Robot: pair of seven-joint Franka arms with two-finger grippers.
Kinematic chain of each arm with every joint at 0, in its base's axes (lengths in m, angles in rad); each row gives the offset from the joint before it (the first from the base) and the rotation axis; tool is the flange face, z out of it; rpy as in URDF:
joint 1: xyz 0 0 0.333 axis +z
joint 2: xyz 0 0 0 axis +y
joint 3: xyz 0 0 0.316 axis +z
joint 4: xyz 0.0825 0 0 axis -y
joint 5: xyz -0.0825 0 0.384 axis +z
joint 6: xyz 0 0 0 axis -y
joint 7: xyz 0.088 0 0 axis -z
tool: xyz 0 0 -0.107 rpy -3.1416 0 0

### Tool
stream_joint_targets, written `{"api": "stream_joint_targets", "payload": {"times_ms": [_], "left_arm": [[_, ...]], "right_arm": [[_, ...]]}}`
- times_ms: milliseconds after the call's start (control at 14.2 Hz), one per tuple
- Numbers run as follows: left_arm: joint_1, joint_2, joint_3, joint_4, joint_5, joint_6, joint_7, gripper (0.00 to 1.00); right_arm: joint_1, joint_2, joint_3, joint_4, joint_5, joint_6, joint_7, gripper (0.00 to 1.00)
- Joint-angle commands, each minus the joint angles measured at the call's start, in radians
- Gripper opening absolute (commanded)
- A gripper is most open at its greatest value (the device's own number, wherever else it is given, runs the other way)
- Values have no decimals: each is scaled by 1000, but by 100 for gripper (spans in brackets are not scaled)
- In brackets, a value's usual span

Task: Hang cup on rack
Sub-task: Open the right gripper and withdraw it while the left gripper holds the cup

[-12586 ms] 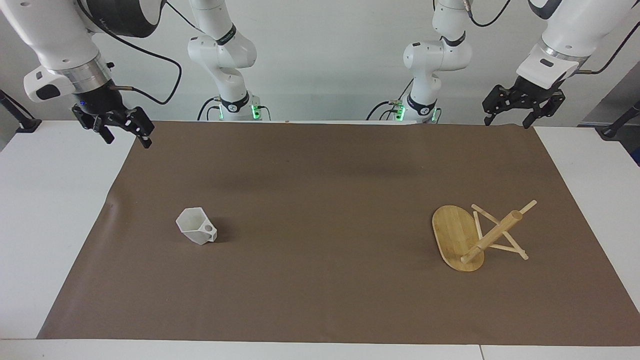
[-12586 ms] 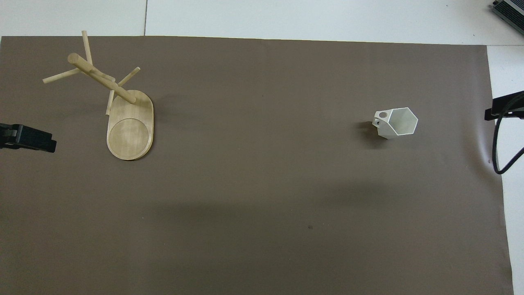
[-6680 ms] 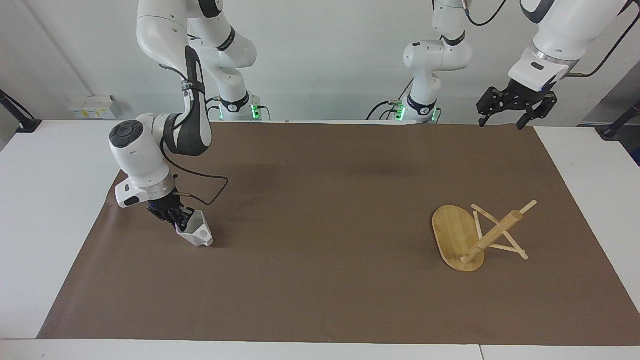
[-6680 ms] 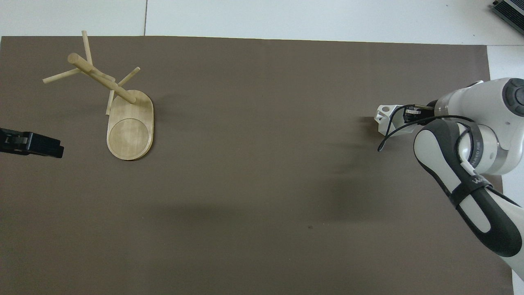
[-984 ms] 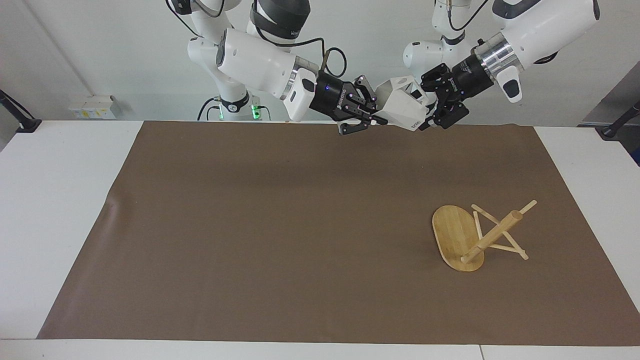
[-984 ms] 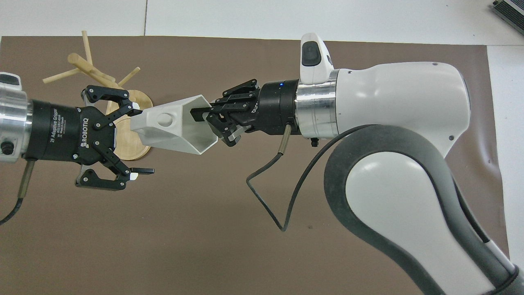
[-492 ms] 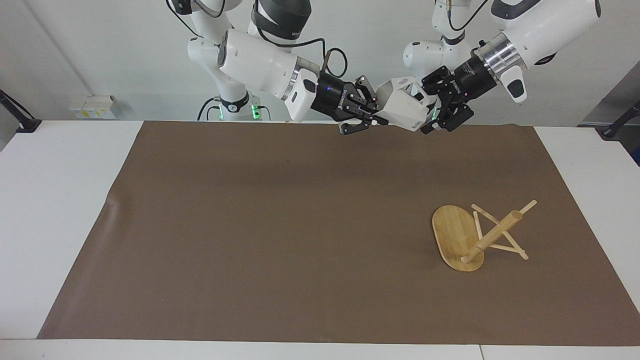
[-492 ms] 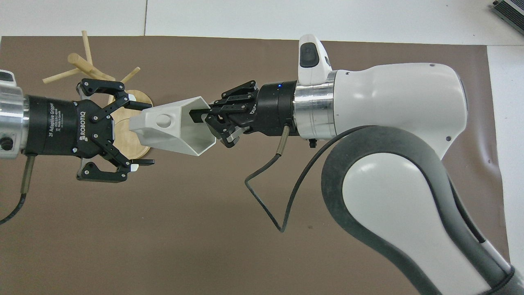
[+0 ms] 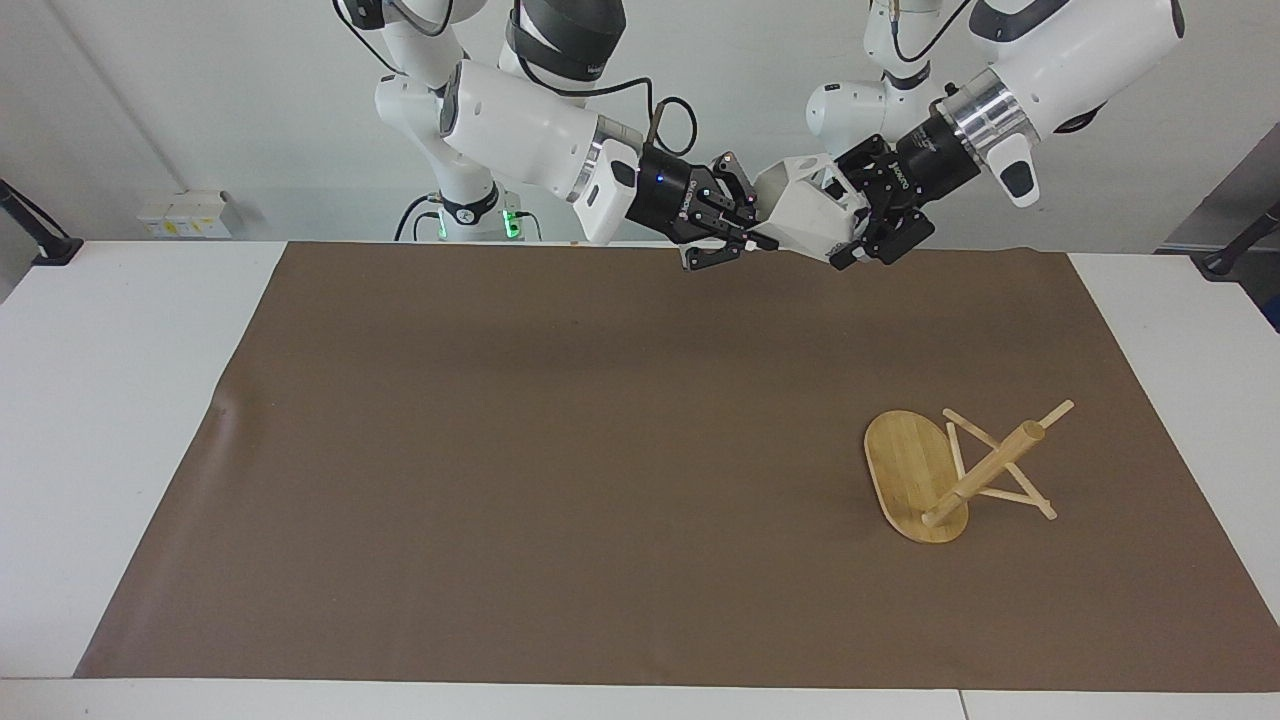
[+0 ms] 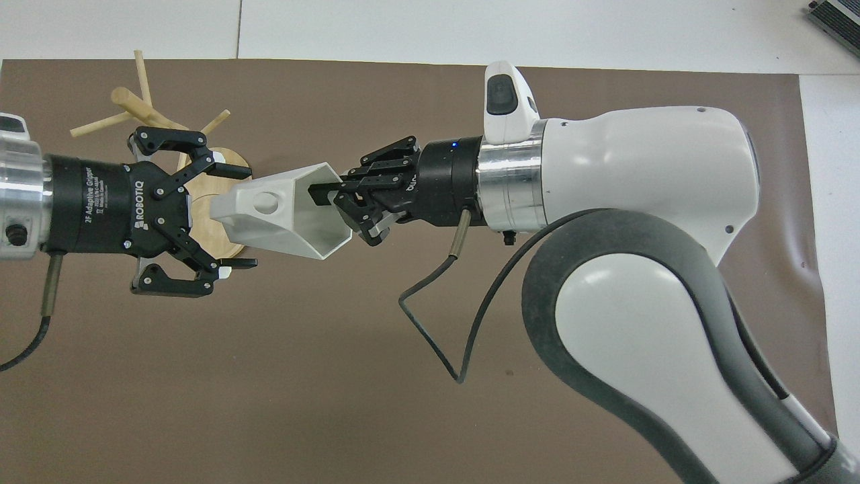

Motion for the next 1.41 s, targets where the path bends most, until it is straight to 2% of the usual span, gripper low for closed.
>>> {"api": "stream_joint_targets", "payload": {"times_ms": [0,211,281,422,492,562,633,1266,1336], "left_arm": [[-7,-43,-2,-53,-12,27,-13,100],[-1,-43,-2,-52,-12,22,-15,100],[2,-43,-2,-50,-12,20,-15,97],[7,-43,-2,-47,-13,19,-15,56],[7,-43,-1,-47,-13,17,-15,29],[9,-43,2,-45,-15,19,-16,8],[9,-43,4,-44,-15,19,-18,0],[27,-43,11,-42,-21,27,-56,0],[38,-43,11,-42,-21,27,-59,0]], "right_arm": [[-10,-3,13,1,-22,2,39,0],[-10,-3,13,1,-22,4,48,0],[-10,-3,13,1,-22,4,48,0],[-10,-3,13,1,-22,4,50,0],[-10,-3,13,1,-22,4,48,0],[-10,-3,13,1,-22,4,50,0],[-10,-3,13,1,-22,4,50,0],[-10,-5,15,2,-22,4,87,0],[-10,-5,25,1,-22,4,114,41]]}}
